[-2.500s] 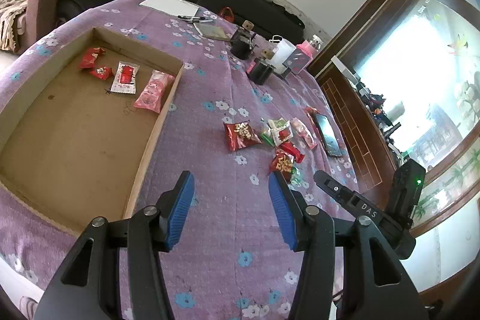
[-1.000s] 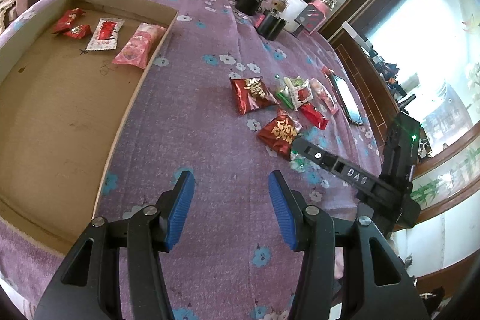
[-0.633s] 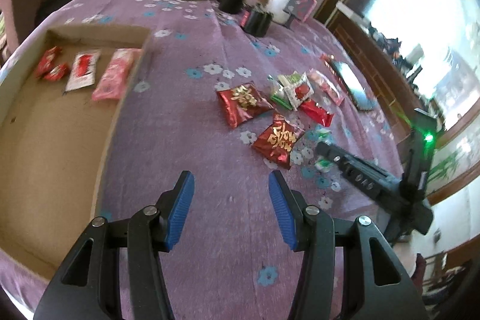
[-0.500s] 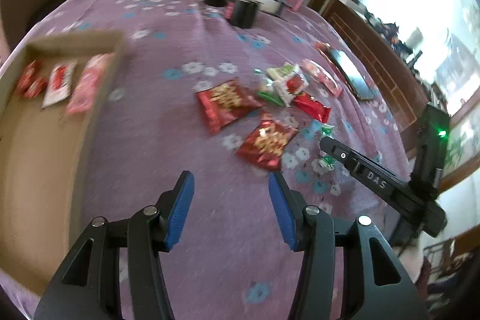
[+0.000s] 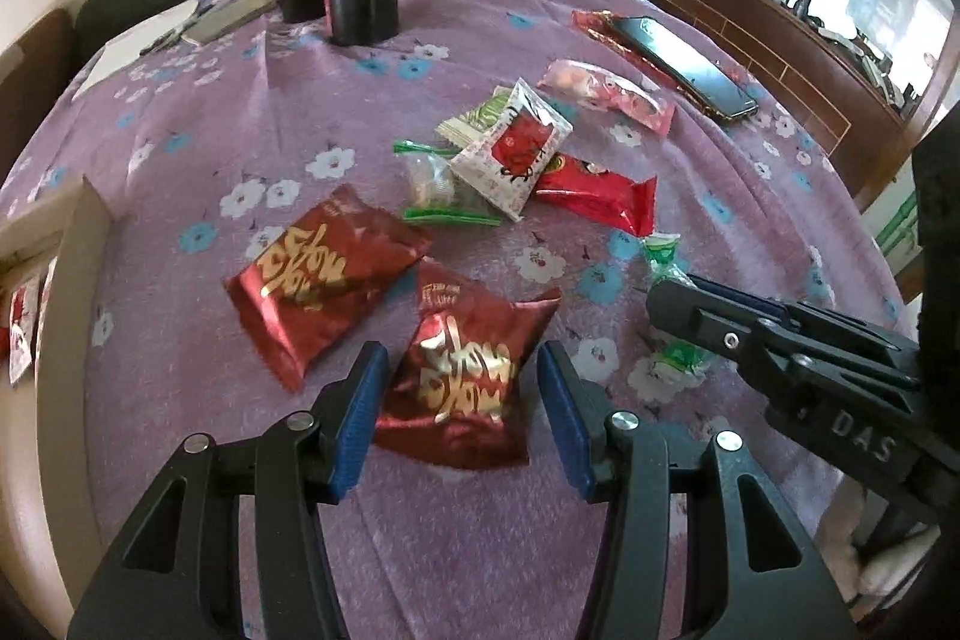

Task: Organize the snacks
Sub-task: 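Grasp the green-wrapped candy with right tool while left grasps red Chow packet, then carry both snacks into the cardboard box and open both tools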

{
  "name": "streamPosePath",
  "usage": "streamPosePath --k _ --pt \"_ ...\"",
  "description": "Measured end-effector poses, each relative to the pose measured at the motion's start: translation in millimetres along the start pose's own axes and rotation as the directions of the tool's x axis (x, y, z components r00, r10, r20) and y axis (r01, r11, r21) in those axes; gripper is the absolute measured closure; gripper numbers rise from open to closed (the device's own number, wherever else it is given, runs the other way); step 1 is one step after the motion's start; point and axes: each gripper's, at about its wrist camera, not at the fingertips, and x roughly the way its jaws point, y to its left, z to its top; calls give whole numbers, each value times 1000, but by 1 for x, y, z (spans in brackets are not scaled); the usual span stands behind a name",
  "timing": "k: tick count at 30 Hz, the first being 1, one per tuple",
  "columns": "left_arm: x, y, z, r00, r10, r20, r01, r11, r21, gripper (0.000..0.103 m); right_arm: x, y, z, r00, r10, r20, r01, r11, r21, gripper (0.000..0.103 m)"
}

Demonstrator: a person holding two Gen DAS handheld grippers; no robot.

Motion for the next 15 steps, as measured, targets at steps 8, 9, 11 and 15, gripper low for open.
streamPosePath --k 8,9,11,15 --pt "2 -1 2 999 14 33 -14 1000 1 67 -1 -1 0 1000 9 1 -9 1000 4 82" --pt "1 0 0 999 8 35 -8 1000 -9 68 -2 -1 0 1000 12 5 -12 1000 5 82" --pt "-7 3 -2 999 -10 43 11 999 -30 68 -5 -1 1 1000 17 19 -17 1000 6 83" --pt "-35 9 -11 994 -66 83 72 995 -72 67 -10 1 1 999 24 49 -24 1000 1 83"
